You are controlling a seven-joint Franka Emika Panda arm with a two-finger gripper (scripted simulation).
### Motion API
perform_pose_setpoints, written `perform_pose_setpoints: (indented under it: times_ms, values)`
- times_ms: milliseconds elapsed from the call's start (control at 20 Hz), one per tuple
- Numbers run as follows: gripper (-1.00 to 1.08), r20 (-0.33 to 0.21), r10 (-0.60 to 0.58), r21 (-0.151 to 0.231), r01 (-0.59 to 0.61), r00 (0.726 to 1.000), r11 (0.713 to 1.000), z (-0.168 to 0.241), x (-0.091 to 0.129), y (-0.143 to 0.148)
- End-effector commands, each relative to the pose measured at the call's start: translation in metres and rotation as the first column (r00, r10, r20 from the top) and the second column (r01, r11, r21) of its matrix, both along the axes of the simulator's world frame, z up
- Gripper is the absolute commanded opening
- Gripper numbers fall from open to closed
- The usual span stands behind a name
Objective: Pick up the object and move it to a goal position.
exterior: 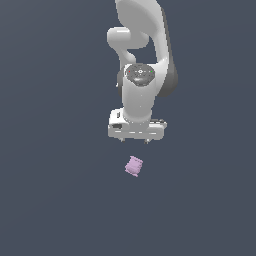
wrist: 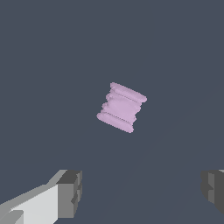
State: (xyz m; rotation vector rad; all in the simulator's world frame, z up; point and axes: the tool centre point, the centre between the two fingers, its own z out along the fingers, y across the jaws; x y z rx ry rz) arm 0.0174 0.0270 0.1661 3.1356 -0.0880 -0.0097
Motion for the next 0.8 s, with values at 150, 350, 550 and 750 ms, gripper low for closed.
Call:
perform_pose_setpoints:
  times_ms: [150,350,550,750]
  values:
    - [1.00,0.001,-0.122,0.004,0.122,0.992,0.992,-0.020,0.017,0.000]
    - [1.00,0.002,-0.225,0.005,0.225,0.974,0.974,-0.039,0.031,0.001]
    - [1.00,0.004,-0.304,0.005,0.304,0.953,0.953,-0.054,0.041,0.001]
    - [1.00,0.005,-0.359,0.005,0.358,0.934,0.934,-0.065,0.048,0.001]
